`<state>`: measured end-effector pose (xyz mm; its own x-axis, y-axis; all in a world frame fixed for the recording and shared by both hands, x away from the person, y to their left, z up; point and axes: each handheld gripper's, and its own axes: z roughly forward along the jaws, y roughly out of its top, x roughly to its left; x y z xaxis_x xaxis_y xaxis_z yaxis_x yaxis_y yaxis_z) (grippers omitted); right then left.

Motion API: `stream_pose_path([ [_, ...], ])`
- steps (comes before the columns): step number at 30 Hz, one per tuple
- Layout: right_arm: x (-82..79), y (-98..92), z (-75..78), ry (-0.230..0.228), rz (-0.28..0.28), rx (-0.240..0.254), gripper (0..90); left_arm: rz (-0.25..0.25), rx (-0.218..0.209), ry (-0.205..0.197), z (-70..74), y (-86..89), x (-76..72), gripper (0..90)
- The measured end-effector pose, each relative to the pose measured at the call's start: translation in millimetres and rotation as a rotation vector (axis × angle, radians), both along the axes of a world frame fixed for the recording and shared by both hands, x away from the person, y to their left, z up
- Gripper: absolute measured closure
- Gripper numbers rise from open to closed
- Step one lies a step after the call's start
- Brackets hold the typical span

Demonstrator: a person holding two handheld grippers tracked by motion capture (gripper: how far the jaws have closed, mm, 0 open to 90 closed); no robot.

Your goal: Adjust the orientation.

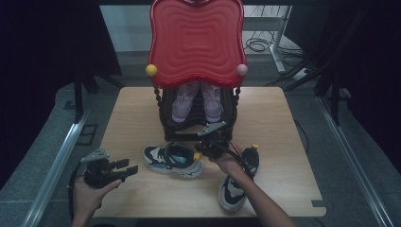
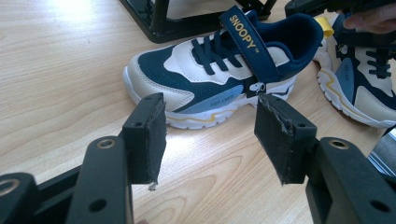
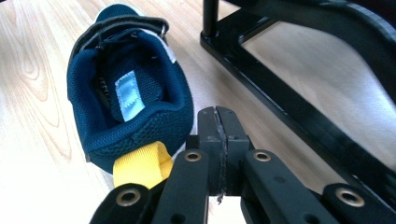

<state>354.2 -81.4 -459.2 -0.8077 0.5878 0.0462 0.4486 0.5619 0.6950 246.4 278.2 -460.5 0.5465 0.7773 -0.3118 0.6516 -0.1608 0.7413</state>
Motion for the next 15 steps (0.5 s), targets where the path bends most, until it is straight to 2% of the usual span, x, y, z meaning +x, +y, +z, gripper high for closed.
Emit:
stream_pose_path([
  [6,-2.3,9.0,-5.0,0.011,0.013,-0.014,90.0,0.003,0.001,0.001,-0.1,1.3,-0.3,43.6],
  [15,-4.1,8.0,-6.4,0.020,0.030,0.003,90.0,0.008,0.003,0.007,-1.5,2.4,0.2,43.5],
])
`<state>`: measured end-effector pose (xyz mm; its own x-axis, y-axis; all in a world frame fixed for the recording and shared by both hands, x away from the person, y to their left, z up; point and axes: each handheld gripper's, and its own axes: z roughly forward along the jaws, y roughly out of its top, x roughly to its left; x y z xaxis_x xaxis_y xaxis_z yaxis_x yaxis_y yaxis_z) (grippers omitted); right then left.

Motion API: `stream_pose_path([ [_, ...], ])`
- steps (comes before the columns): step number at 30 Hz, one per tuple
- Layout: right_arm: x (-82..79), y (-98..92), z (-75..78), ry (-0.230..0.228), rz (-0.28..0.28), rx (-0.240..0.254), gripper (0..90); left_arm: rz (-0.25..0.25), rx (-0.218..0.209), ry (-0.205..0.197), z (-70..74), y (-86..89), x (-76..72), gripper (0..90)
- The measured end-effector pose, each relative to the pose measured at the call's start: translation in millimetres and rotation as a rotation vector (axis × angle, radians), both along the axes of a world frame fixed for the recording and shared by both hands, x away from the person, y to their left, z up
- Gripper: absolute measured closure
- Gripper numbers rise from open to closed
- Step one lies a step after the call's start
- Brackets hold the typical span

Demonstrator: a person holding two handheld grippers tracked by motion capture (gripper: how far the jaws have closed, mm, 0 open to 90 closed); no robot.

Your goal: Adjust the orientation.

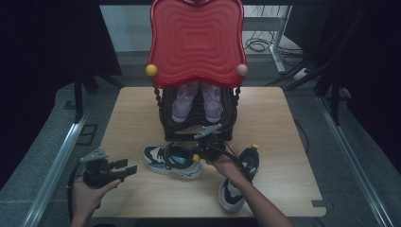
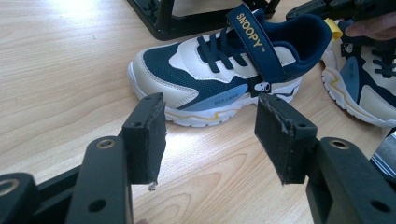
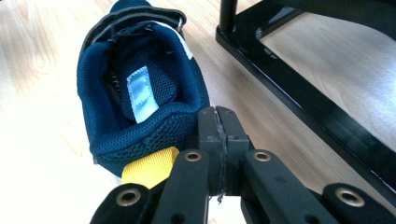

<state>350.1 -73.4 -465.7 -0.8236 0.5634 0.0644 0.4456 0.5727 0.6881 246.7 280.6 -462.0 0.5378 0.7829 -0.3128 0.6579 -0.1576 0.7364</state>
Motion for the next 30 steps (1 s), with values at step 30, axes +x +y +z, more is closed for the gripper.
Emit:
stream_pose_path([
  [30,-33.6,21.8,-6.9,0.026,0.122,0.024,90.0,0.014,0.005,-0.006,1.5,5.3,-1.0,43.3],
])
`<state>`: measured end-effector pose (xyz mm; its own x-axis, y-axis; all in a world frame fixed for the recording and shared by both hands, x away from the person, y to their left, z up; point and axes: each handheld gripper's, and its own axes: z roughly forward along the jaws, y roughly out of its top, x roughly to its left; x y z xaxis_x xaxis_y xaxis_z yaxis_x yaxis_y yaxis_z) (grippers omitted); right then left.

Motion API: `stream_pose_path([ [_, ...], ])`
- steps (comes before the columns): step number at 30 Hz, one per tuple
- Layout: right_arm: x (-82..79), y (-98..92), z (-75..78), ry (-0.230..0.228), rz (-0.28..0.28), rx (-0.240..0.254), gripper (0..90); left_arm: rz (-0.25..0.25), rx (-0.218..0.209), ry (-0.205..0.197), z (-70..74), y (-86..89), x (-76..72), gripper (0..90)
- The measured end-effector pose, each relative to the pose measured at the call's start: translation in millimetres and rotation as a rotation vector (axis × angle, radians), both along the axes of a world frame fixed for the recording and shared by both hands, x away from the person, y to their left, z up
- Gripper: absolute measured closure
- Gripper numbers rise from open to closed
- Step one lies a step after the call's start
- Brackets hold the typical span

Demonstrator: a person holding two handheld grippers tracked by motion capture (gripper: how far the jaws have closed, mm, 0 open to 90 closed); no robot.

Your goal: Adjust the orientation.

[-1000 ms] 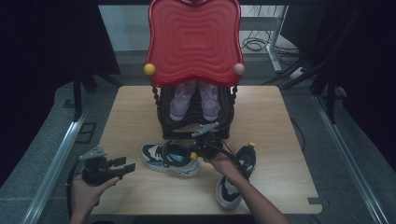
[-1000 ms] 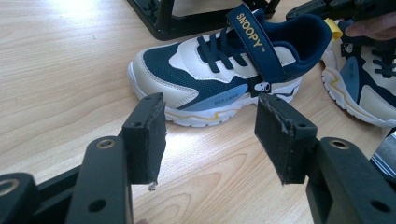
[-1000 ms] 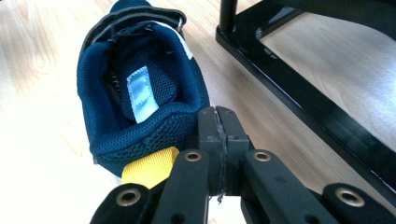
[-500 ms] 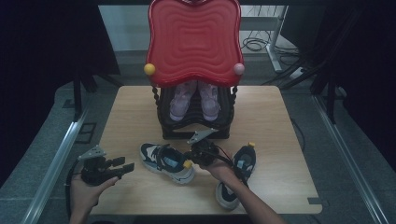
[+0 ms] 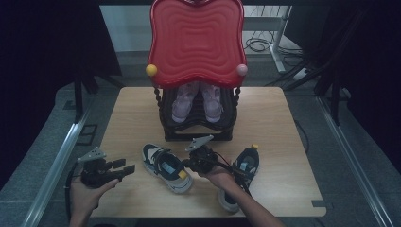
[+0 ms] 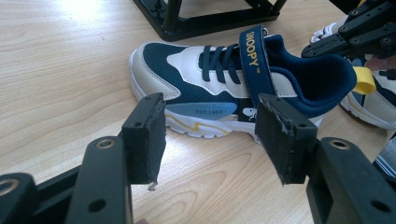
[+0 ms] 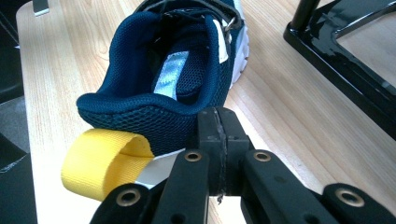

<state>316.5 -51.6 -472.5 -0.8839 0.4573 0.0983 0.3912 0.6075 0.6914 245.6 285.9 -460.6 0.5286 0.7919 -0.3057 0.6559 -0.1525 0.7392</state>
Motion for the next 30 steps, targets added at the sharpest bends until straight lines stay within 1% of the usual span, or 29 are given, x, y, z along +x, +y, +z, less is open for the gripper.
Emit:
stream_pose_path([
  [16,-9.0,11.3,-2.8,0.015,0.040,0.031,90.0,0.002,0.000,0.001,-0.3,1.2,-0.1,43.3],
  [22,-12.7,17.8,-4.6,0.030,0.057,0.045,90.0,0.004,-0.002,-0.004,1.2,2.2,-1.1,43.3],
  [30,-17.5,24.1,-6.6,0.041,0.080,0.065,90.0,0.011,-0.003,-0.001,1.3,4.8,-1.1,43.4],
])
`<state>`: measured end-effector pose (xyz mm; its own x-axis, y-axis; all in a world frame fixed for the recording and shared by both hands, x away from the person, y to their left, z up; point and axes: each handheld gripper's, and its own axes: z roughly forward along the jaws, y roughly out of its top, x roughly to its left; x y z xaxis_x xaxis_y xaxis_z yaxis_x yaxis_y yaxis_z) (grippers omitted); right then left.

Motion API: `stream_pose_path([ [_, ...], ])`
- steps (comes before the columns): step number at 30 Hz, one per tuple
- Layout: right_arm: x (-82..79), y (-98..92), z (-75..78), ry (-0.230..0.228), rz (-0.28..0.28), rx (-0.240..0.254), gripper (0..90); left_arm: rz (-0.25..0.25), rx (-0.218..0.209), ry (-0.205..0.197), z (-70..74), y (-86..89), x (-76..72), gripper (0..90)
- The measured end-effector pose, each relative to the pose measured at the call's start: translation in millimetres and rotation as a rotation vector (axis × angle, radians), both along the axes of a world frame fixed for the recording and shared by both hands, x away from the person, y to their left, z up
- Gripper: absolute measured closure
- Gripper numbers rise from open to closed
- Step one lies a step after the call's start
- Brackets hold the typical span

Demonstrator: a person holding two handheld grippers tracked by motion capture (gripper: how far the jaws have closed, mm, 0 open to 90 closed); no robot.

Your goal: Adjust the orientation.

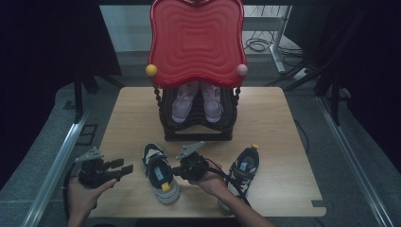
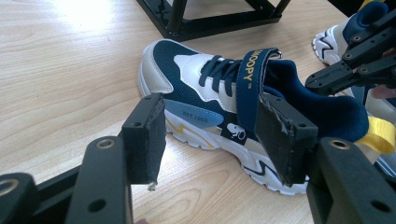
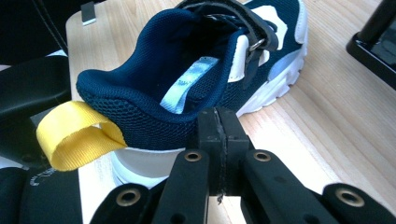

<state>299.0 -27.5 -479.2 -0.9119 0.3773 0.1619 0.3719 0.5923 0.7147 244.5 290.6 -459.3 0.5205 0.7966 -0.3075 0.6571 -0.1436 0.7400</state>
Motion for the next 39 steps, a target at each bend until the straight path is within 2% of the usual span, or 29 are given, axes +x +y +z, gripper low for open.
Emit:
stream_pose_path([
  [25,-11.6,21.5,-4.0,0.037,0.063,0.052,90.0,0.021,-0.011,-0.009,3.5,9.1,-1.9,43.4],
  [39,-16.1,38.3,-5.0,0.042,0.098,0.071,90.0,0.035,-0.015,-0.019,5.6,14.6,-3.0,43.3],
])
